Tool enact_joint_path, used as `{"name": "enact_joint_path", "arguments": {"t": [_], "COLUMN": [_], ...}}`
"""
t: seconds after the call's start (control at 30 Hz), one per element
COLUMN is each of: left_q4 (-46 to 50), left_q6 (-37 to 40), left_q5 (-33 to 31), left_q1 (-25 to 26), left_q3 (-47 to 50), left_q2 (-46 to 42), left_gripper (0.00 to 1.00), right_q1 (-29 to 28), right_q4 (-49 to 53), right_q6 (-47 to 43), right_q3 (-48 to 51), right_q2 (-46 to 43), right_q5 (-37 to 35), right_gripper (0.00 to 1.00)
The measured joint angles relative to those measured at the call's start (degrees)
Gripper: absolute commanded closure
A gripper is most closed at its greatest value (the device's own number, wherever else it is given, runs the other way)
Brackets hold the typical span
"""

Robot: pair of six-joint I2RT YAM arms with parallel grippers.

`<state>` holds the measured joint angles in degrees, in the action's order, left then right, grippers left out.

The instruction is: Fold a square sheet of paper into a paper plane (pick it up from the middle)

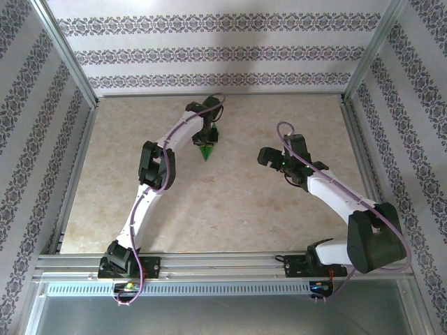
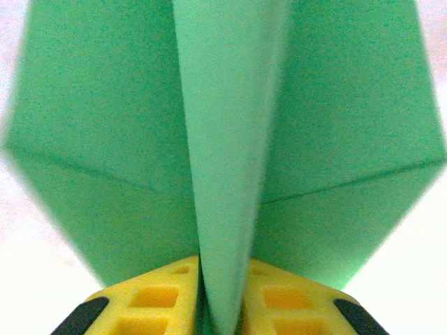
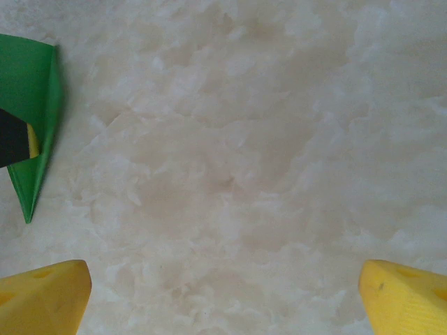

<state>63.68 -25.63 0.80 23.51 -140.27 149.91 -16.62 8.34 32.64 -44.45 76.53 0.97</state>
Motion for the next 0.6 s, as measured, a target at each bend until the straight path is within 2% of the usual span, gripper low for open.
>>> {"name": "enact_joint_path", "arguments": {"t": [0.6], "left_q4": [-1.6], "left_q6": [-0.1], "left_q5": [-0.9], "left_q1": [0.1], "left_q3": [2.3], "left_q2": [-0.8], "left_gripper": [0.63], "right_q1": [0.0], "right_q4": [0.0], "right_q6": [0.3], "right_q3": [0.0], "right_q2": [0.0], "right_q5": [0.7], "right_gripper": [0.02]}}
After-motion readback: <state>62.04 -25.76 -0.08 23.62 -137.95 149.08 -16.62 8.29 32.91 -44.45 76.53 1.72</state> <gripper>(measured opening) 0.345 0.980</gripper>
